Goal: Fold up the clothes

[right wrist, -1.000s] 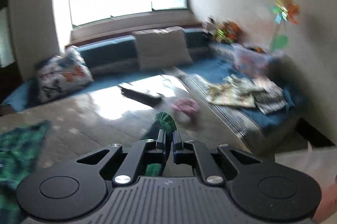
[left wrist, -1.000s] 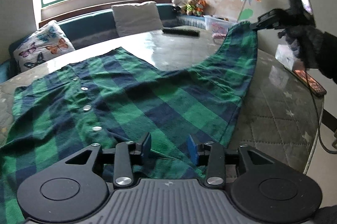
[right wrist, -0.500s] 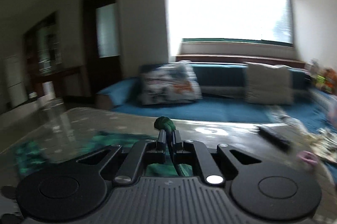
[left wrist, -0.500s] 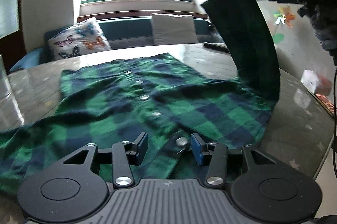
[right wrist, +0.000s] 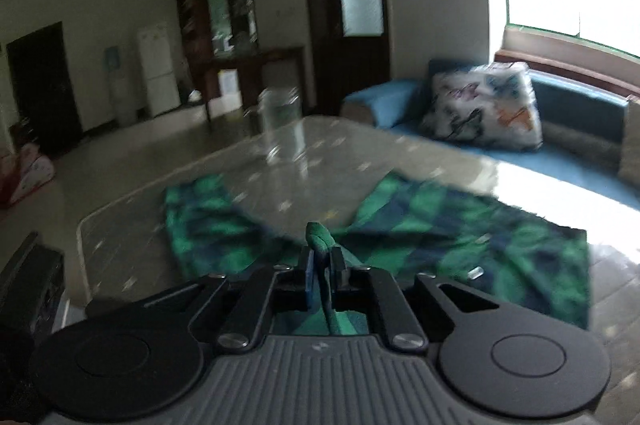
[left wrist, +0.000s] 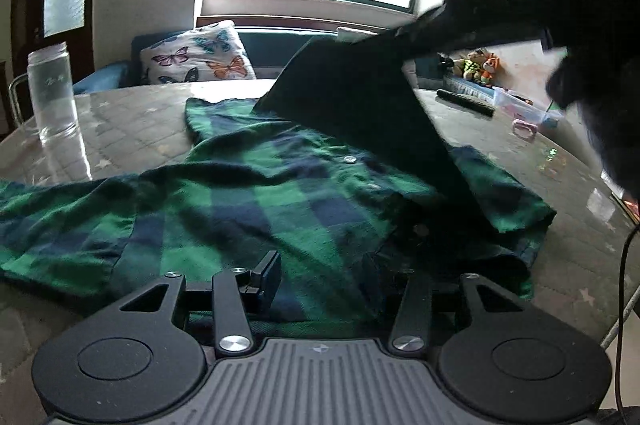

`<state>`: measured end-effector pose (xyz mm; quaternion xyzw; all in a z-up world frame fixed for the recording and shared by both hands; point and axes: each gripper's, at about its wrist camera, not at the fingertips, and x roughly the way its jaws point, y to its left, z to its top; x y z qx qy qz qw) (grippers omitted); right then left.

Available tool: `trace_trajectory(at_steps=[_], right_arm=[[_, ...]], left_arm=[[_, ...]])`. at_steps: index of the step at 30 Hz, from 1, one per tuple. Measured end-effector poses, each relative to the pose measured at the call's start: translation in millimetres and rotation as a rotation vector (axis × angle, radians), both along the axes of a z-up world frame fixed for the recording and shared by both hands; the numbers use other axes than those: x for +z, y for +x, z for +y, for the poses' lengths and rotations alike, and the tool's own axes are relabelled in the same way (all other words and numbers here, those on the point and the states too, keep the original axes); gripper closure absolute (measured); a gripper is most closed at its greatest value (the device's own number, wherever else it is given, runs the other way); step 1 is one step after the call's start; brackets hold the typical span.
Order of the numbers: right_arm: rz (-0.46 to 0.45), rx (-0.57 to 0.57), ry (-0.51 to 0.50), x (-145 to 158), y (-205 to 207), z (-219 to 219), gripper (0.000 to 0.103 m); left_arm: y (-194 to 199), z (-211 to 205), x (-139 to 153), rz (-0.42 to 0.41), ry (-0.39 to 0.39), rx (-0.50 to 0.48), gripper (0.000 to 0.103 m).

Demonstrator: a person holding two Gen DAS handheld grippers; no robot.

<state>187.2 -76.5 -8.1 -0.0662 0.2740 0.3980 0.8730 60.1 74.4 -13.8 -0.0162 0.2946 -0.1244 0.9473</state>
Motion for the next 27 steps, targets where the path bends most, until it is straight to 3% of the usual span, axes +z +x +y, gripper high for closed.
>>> trace_trajectory(at_steps=[5,10,16,21,27], right_arm=[[0.021,0.054,0.0,-2.0,-15.3,-11.4,0.078],[0.021,0.001,-0.061,-6.1,-16.7,-51.0,0.067],[0.104,-0.172,-0.138,-35.5,-11.9,-123.2,0.066],[0.201,-0.308,-0.125,-69.4,-7.5,-170.7,0.066],[0.233,-0.336,-0.099,-85.7,-12.4,-191.5,0.066]], left_arm=[[-0.8,4.5,0.8,0.009,-0.002,0.011,0.055],[-0.2,9.9,4.1,0.015,-0.013,0.028,0.055],[11.5,18.6,2.7,0.047,-0.038,0.079,0.057],[24.4,19.2,-1.0,0.094,-0.034,0.11,0.063],[32.2,17.4,-3.2,0.115,-0.005,0.131,0.072]])
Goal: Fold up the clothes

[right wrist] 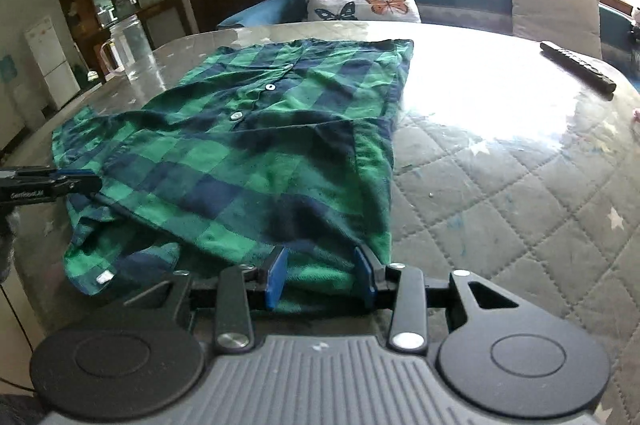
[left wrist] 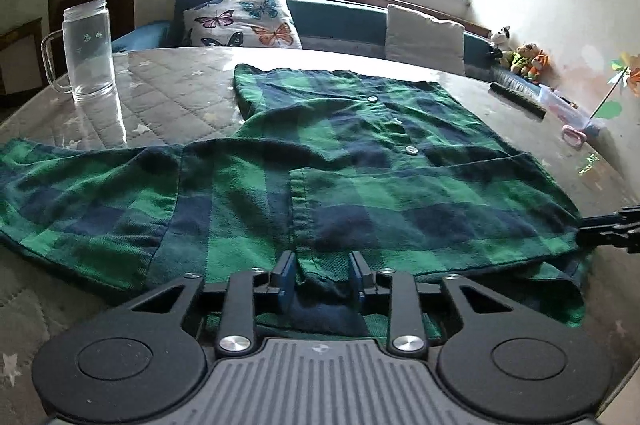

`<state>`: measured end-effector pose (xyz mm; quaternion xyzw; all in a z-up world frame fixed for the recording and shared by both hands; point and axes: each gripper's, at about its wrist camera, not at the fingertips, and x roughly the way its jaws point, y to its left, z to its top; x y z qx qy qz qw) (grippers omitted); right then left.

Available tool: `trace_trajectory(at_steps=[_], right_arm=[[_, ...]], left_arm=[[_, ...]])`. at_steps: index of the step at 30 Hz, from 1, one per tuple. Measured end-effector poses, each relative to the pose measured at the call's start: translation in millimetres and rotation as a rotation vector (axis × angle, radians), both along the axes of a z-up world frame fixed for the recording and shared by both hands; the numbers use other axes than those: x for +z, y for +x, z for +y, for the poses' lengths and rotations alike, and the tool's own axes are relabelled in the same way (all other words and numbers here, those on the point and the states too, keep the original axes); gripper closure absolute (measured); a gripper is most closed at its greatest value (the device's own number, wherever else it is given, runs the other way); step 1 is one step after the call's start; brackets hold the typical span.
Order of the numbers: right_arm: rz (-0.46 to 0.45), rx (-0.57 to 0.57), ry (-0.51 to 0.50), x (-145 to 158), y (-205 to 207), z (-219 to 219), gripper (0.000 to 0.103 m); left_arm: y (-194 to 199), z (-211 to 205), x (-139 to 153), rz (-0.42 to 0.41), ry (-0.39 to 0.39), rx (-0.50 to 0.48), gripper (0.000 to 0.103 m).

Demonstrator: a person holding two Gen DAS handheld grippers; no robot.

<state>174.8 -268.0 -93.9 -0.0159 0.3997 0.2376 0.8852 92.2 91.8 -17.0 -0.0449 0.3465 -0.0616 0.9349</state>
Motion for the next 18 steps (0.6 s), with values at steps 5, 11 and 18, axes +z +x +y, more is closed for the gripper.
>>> trace_trajectory(at_steps=[5,11,18], right_arm=[[-0.024,-0.007,0.034,11.3,-2.0,-11.3,0.064],[-0.038,0.002,-0.01,10.0,-6.6,-11.2,0.053],[-0.049,-0.002,-0.056,3.2,-12.4,-7.5,0.047]], left_arm=[[1.1,-1.6,0.6,-0.001,0.027,0.014,0.088],[-1.7,-0.3,8.9,-0.036,0.036,0.02,0.097],[-2.9,-1.6,31.7,-0.12,0.055,0.024,0.099]])
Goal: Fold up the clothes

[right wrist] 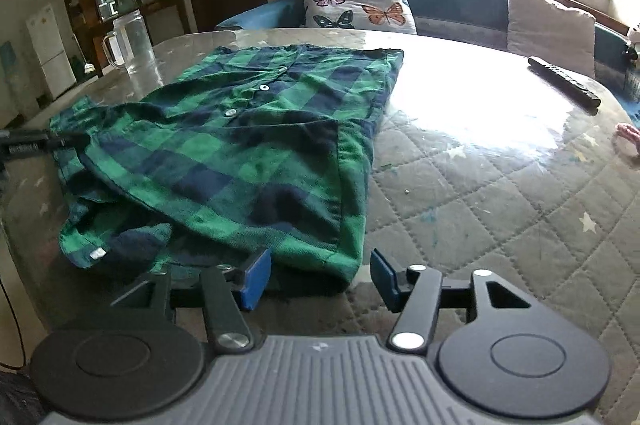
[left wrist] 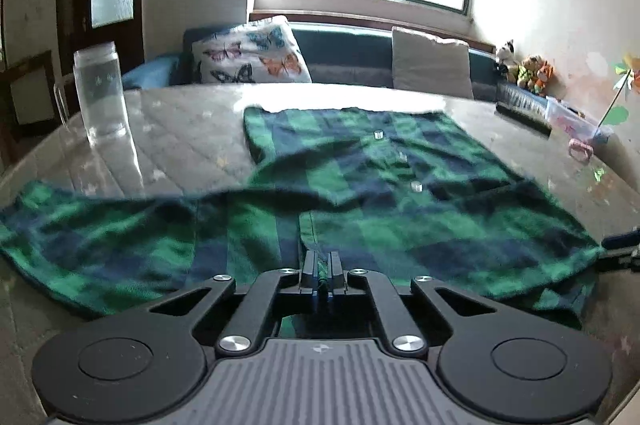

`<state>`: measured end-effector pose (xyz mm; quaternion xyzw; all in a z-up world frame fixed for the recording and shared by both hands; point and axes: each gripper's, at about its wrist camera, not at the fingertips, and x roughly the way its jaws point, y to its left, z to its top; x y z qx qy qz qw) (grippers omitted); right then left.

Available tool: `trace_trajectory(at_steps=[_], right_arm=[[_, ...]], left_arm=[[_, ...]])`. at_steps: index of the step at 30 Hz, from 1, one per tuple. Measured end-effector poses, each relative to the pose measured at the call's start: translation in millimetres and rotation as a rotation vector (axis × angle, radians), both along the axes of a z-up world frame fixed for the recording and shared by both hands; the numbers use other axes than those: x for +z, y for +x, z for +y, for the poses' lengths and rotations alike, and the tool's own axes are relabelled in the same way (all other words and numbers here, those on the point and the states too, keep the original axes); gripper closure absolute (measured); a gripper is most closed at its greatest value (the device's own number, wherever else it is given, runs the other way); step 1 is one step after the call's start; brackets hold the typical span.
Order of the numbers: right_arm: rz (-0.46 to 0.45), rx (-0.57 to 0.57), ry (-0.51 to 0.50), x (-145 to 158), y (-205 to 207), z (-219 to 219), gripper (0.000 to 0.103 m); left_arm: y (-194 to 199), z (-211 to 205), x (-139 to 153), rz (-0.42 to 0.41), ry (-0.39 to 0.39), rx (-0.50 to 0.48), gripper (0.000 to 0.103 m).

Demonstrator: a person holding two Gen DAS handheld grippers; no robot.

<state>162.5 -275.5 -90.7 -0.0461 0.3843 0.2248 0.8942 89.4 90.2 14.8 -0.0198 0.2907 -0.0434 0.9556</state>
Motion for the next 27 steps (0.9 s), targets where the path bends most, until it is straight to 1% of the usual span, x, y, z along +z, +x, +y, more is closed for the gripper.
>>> trace_trajectory(at_steps=[6,9,13,19,24,27], right_arm=[[-0.01,-0.009,-0.028,-5.6,-0.3,5.1,0.047],[-0.01,-0.029,-0.032,-9.1,0.5,3.5,0.046],[-0.007,-0.063,-0.009,-9.6,2.0,-1.9,0.046],[0.01,-0.118,-0.003,-8.1,1.7,-11.2,0.047],[-0.02,-0.091,-0.057,3.6,-7.7,-11.2,0.047],[-0.063,-0.055,-0.052,17.2,-11.3,-6.2,0.049]], left_arm=[[0.4,5.5,32.2,-0.103,-0.014,0.007,0.099],[1.1,12.4,38.3,-0.12,-0.02,0.032,0.099],[5.7,19.3,27.0,-0.068,-0.016,0.048,0.099],[10.5,22.2,-3.3,0.023,0.034,0.072,0.098],[11.4,17.6,-16.2,0.058,0.095,0.056,0.098],[11.3,16.7,-18.6,0.064,0.108,0.052,0.097]])
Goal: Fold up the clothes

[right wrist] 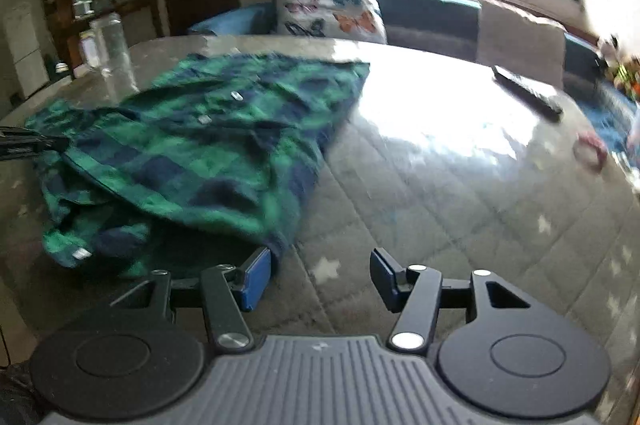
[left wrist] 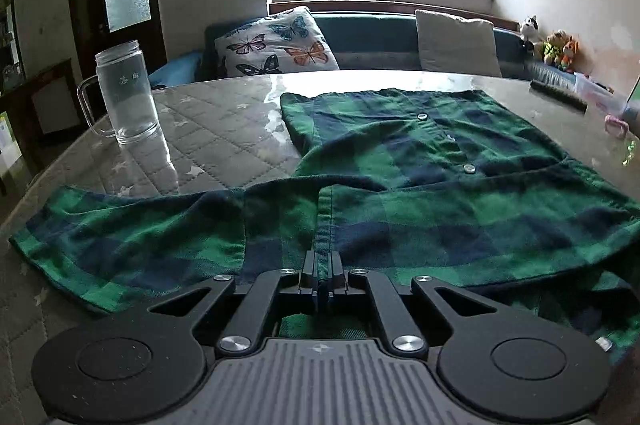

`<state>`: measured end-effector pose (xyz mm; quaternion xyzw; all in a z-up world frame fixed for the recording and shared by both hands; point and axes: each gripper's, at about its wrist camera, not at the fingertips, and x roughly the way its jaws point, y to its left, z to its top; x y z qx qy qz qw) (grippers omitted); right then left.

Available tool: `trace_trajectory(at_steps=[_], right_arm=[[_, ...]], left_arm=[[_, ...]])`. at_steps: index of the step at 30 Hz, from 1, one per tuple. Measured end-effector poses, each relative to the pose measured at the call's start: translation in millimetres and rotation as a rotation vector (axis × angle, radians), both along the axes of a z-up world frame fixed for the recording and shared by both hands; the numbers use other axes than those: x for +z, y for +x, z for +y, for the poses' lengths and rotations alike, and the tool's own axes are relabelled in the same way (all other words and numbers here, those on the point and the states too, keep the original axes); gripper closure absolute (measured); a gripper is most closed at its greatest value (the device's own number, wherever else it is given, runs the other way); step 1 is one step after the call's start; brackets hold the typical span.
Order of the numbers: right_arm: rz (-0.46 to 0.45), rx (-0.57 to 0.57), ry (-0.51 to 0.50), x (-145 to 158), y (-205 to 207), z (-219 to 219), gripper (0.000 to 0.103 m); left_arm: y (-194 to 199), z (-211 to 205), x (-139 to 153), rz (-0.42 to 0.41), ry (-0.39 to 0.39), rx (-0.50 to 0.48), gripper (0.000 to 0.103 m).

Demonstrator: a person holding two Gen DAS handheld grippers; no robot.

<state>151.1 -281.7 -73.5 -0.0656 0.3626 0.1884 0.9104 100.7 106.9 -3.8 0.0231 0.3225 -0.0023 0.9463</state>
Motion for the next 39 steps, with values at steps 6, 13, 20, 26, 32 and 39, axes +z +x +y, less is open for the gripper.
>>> trace_trajectory(at_steps=[6,13,20,26,32,39], right_arm=[[-0.037,0.106,0.068,10.8,13.4,24.4,0.067],[0.04,0.099,0.042,-23.1,32.2,33.7,0.076],[0.009,0.1,0.019,-9.8,41.6,33.7,0.077],[-0.041,0.076,0.009,-4.4,86.9,53.4,0.077],[-0.006,-0.023,-0.028,-10.2,133.4,67.0,0.075],[0.005,-0.069,-0.153,-20.1,145.3,57.1,0.075]], left_arm=[[-1.5,-0.2,0.2,-0.002,0.003,0.0,0.098],[0.8,1.9,-2.5,0.012,-0.007,0.004,0.098],[6.8,-1.3,-7.3,0.022,0.004,-0.001,0.096],[8.9,-1.3,-6.7,0.02,0.005,0.006,0.096],[13.3,-1.2,-0.7,-0.005,-0.001,0.006,0.097],[19.7,-2.1,8.4,-0.05,-0.01,-0.005,0.097]])
